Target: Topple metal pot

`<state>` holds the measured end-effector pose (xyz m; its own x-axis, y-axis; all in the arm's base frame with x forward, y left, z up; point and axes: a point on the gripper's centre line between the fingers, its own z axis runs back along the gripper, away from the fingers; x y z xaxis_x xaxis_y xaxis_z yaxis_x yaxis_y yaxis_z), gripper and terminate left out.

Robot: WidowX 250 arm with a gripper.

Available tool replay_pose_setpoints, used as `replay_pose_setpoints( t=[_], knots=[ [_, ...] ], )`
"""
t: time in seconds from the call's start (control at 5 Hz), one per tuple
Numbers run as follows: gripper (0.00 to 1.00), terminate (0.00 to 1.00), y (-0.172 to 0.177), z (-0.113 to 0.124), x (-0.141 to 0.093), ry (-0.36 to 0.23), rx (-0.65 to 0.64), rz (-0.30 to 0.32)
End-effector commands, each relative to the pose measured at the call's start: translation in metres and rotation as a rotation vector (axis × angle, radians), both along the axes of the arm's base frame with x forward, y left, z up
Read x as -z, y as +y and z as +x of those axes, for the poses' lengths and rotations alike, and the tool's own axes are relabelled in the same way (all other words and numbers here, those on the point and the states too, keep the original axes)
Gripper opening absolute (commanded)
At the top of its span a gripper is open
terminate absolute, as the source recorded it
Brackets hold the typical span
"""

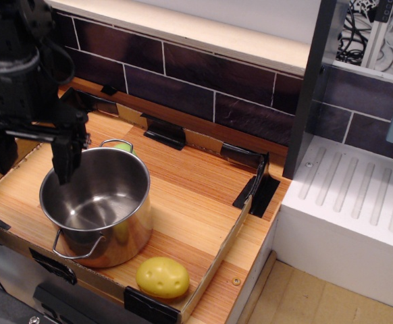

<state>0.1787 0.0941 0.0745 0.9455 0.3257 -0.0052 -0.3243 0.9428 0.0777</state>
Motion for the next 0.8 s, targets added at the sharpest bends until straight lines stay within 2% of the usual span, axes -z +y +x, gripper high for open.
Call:
replay_pose_setpoints(
  t=[0.0,0.2,0.6],
  knots=[
    [1.00,0.00,-0.002,0.005,0.005,-0.039,0.062,0.050],
    [1.00,0.00,-0.003,0.008,0.013,-0.028,0.070,0.069],
    [1.00,0.00,-0.004,0.020,0.012,-0.009,0.232,0.072]
  ],
)
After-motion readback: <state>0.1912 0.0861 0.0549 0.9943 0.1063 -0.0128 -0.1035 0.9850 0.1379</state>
